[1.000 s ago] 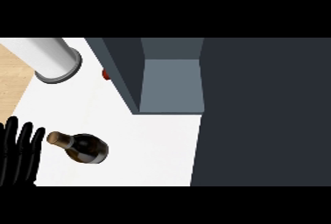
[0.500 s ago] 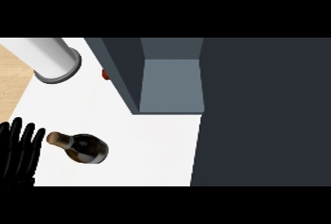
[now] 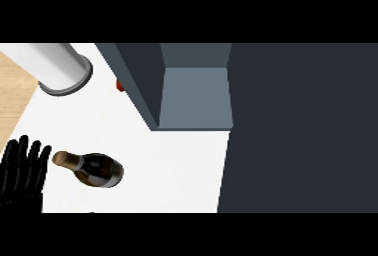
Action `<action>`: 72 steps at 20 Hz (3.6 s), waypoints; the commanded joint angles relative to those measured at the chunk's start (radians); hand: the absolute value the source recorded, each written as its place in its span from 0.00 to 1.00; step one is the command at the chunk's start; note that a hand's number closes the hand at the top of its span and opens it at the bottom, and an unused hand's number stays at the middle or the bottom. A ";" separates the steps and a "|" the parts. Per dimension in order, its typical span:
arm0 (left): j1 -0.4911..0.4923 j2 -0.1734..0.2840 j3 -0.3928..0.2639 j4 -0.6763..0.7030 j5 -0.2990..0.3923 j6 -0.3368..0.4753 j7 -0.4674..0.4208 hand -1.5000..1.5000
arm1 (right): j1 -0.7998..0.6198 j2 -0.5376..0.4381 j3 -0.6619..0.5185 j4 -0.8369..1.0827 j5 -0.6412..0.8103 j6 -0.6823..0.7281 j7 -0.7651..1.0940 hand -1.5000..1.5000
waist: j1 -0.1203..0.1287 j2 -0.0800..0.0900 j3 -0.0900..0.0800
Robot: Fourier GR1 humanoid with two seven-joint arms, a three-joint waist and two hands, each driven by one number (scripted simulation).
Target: Pick up the wine, place it into the cabinet and close the cabinet
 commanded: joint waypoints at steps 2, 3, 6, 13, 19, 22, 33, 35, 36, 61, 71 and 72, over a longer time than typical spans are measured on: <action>-0.020 -0.016 0.028 0.114 -0.003 -0.041 -0.081 0.00 | -0.016 0.028 0.081 -0.137 0.029 -0.034 0.087 0.00 | 0.001 0.000 0.000; -0.018 -0.023 0.052 0.173 0.013 -0.062 -0.129 0.00 | 0.032 0.009 0.037 -0.155 -0.021 -0.006 0.062 0.00 | -0.001 0.000 0.000; -0.034 -0.035 0.042 0.196 0.018 -0.085 -0.132 0.00 | -0.011 -0.003 -0.023 -0.118 -0.091 0.000 0.077 0.00 | 0.001 0.001 0.000; -0.072 -0.031 0.092 0.367 0.033 -0.162 -0.228 0.00 | 0.025 0.020 0.057 -0.153 -0.002 -0.022 0.083 0.00 | -0.001 0.000 0.000; -0.058 -0.052 0.073 0.417 0.014 -0.212 -0.293 0.00 | 0.073 0.014 0.007 -0.117 -0.041 0.020 0.001 0.00 | 0.000 0.001 0.001; -0.162 -0.041 0.135 0.552 0.040 -0.219 -0.328 0.00 | 0.025 0.027 0.042 -0.174 -0.008 -0.030 0.082 0.00 | -0.004 0.000 0.000; -0.182 -0.065 0.144 0.675 0.007 -0.255 -0.426 0.00 | 0.044 0.011 -0.013 -0.148 -0.072 0.019 0.038 0.00 | -0.004 0.001 0.000; -0.219 -0.025 0.174 0.703 0.022 -0.282 -0.401 0.00 | 0.014 0.034 0.060 -0.148 0.023 -0.019 0.073 0.00 | -0.002 0.001 0.000; -0.198 -0.032 0.167 0.701 0.019 -0.292 -0.411 0.00 | 0.049 0.024 0.022 -0.123 -0.030 0.015 0.026 0.00 | -0.001 0.001 0.001; -0.368 -0.049 0.200 0.996 0.063 -0.445 -0.532 1.00 | -0.066 0.010 -0.005 -0.144 -0.021 -0.021 0.144 0.00 | -0.003 0.001 0.000; -0.382 -0.026 0.124 0.937 -0.024 -0.456 -0.502 1.00 | -0.067 0.010 -0.014 -0.122 -0.037 -0.016 0.146 0.00 | 0.001 0.000 0.001; -0.344 -0.015 0.122 0.978 -0.033 -0.492 -0.558 1.00 | -0.034 0.018 -0.027 -0.173 -0.066 -0.024 0.150 0.00 | -0.002 -0.001 0.001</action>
